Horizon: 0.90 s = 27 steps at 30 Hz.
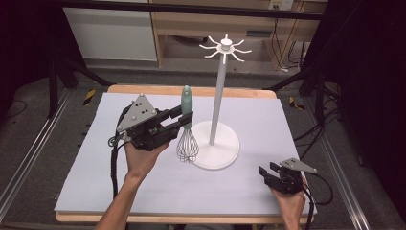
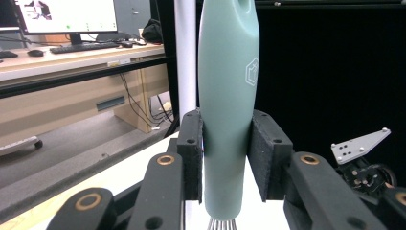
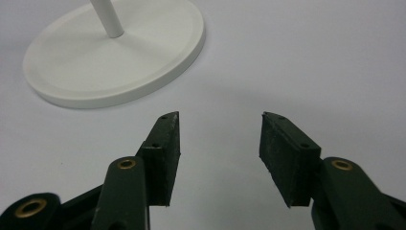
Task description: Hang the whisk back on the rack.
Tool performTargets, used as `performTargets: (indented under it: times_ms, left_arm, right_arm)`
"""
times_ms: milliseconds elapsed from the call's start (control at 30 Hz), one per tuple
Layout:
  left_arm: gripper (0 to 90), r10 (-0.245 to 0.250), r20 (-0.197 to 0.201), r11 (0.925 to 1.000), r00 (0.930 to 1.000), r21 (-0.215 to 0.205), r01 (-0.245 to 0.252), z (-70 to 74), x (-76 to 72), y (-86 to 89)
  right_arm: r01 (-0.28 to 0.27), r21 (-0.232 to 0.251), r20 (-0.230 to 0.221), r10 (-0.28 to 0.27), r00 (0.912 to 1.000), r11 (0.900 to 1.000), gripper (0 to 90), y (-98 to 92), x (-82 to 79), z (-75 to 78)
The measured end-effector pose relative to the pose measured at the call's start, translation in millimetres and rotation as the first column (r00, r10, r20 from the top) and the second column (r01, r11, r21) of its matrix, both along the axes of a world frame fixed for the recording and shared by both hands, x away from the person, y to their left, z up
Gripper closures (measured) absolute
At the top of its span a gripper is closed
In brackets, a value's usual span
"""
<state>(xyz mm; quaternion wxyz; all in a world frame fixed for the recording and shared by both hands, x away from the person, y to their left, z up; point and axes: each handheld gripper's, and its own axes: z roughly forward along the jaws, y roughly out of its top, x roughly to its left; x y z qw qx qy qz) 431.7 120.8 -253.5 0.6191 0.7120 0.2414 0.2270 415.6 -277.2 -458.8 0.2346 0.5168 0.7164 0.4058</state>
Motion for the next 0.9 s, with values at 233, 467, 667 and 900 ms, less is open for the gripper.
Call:
performTargets:
  times_ms: [233, 467, 667, 900]
  left_arm:
    - [67.5, -0.023, 0.001, 0.9997, 0.9997, -0.004, 0.023, 6.3, 3.4, -9.3]
    - [67.5, -0.031, 0.01, 0.9995, 0.9995, -0.001, 0.031, 11.9, 6.6, -14.9]
    - [67.5, -0.039, 0.007, 0.9993, 0.9992, 0.001, 0.039, 17.3, 14.0, -20.7]
    - [67.5, -0.045, 0.008, 0.999, 0.9989, 0.001, 0.045, 23.9, 19.4, -27.3]
  right_arm:
    - [0.002, -0.003, 0.001, -0.002, 1.0, 1.0, 49.2, 0.2, -0.1, 0.2]
    - [0.002, -0.004, 0.001, -0.002, 1.0, 1.0, 49.1, 0.4, 0.6, 0.8]
    - [0.003, -0.007, 0.001, -0.003, 1.0, 1.0, 49.2, 0.3, 1.0, 0.0]
    - [0.003, -0.004, -0.001, -0.003, 1.0, 1.0, 49.2, 0.1, 1.0, -0.3]
